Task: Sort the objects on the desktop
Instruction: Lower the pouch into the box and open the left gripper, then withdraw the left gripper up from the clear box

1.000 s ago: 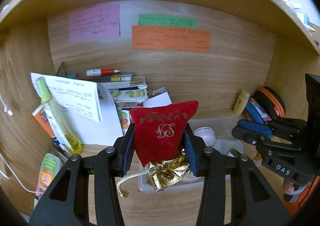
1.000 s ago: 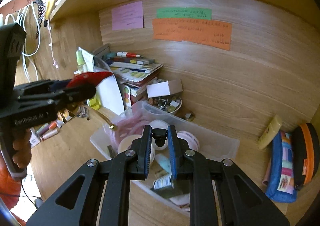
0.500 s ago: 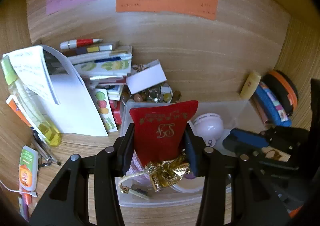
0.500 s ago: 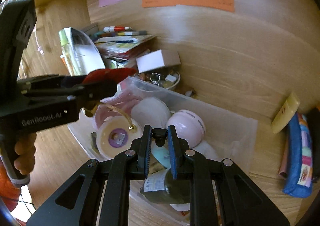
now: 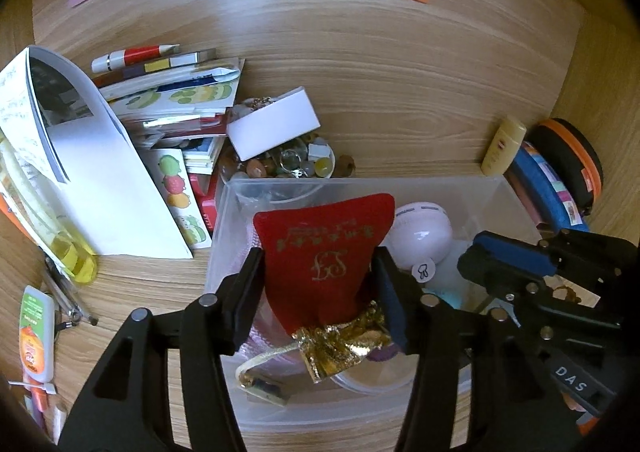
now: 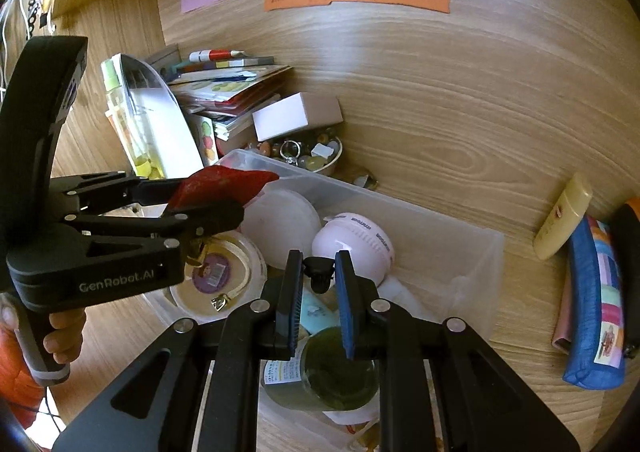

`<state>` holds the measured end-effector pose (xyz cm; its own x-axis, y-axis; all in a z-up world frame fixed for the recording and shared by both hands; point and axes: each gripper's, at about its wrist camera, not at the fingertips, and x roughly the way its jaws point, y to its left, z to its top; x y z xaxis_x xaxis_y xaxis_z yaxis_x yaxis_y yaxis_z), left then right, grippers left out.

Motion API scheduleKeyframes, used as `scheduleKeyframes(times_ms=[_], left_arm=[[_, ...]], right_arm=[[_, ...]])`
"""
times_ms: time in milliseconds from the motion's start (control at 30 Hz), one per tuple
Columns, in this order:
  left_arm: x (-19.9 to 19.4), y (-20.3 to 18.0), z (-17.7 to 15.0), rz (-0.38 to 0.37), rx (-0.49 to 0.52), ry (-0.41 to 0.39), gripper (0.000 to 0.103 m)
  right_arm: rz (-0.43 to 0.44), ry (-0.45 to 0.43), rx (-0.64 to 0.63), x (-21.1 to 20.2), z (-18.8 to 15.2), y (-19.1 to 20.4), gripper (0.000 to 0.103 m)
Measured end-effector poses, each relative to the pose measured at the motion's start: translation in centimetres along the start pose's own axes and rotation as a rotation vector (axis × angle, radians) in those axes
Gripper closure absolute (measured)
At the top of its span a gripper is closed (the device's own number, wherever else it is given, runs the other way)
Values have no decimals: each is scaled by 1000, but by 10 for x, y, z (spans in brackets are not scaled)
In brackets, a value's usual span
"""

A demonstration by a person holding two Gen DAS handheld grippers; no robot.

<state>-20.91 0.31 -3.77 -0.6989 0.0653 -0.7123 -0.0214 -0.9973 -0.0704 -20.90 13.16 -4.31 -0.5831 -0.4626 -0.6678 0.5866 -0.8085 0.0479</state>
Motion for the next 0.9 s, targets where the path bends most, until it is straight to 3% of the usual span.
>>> scheduleKeyframes(times_ms=[200,300,367,500,567,700,767,900], left_arm=[[-3,-2,3,0,16,-8,41],[-6,-1,5,2,13,-11,36],[-9,-1,7,1,13,-17,33],[-19,-2,9,16,21,-34,26],[-24,-2,9,36,21,-40,20],[-37,2,10,38,8,-60,12],[-44,3,9,35,5,-74,11],[-61,2,7,51,10,-110,9]], right_arm=[[-9,-3,-10,-2,0,3,87],[-11,-8,-14,-4,1,3,75],[-18,-19,-19,-7,1,4,59],[-28,-57,-30,-18,3,4,49],[-36,-67,-36,-24,4,4,38],[-57,-102,-57,-42,6,4,29],[-69,-131,-59,-55,8,3,19],[-102,-171,-76,-76,8,6,16]])
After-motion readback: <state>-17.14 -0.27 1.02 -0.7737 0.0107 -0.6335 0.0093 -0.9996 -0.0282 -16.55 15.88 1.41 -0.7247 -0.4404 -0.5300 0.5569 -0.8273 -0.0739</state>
